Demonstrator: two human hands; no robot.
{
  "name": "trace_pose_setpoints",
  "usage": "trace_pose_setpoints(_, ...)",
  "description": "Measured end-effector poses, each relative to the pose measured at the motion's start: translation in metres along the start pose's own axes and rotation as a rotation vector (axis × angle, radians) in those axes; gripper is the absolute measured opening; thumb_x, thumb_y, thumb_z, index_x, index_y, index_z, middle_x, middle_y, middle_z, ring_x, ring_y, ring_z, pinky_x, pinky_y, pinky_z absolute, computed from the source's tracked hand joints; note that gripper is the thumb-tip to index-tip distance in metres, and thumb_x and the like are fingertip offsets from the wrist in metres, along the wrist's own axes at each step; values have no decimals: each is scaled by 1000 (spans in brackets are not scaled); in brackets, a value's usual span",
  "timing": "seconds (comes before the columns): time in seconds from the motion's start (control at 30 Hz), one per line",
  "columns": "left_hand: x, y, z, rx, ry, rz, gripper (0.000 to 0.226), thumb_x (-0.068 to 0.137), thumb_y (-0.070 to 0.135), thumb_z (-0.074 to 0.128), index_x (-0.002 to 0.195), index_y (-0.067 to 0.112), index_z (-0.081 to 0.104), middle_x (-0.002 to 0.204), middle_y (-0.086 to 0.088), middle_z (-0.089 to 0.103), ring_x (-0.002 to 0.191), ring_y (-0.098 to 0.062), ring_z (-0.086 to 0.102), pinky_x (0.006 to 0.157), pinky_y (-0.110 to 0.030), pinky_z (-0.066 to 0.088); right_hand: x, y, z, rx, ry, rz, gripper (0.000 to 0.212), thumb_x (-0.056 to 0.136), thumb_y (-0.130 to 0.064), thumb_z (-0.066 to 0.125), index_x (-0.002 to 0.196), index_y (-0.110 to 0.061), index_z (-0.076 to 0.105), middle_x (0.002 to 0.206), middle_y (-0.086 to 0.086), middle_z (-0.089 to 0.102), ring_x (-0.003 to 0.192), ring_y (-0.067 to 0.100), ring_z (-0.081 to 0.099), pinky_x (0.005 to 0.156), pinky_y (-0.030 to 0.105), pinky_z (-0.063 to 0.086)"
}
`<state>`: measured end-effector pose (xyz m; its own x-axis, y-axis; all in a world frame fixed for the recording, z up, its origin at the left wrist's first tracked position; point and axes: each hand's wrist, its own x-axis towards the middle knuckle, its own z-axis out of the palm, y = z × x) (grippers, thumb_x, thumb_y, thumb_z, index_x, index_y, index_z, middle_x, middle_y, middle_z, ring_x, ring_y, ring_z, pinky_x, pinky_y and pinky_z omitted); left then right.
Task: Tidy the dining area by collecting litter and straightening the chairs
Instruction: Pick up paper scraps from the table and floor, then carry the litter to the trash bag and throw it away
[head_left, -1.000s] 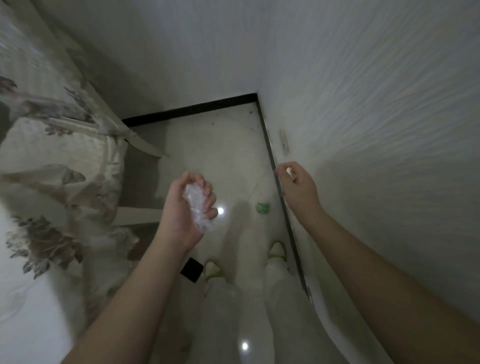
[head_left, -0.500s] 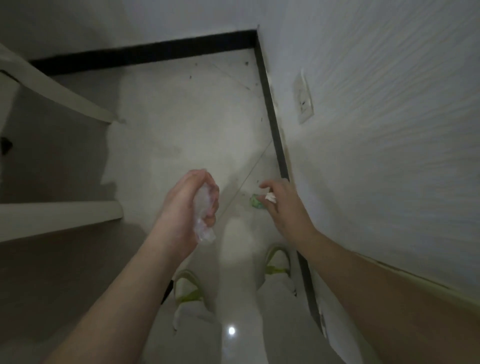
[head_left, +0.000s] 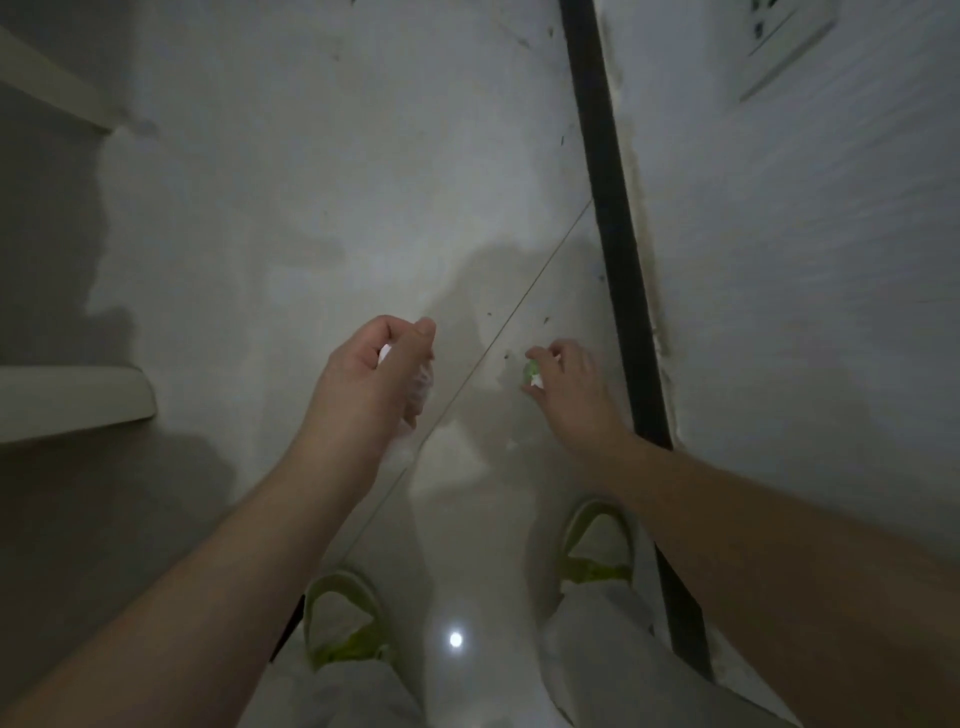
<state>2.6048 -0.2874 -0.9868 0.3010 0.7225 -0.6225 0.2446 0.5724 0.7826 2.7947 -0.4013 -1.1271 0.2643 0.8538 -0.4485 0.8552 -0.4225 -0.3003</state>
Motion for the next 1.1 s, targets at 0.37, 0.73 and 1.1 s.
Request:
trace_pose_setpoints(0.37,22,-39,-30,-27,30,-92,33,81,44,57,65,15,52,61,-12,41,50,-19,35,45,-25,29,36,20,57,-91,-75,113,53,88,-28,59,134,-28,33,132,12,34,117,28,35,95,38,30)
trace_pose_setpoints(0.73,-3,-3,-13,-221,55,-192,26,83,39,56,65,21,52,61,-4,42,47,-15,34,45,-23,24,7,2,-5,261,26,283,23,98,-26,50,120,-19,54,117,9,58,108,26,51,96,37,38)
trace_pose_setpoints(1.1,-106,136,-10,-386,79,-280,28,90,35,52,64,23,51,59,0,41,47,-14,33,41,-19,23,-93,-111,-206,1275,47,452,11,96,-40,50,97,-42,61,66,-9,58,61,10,60,62,30,54)
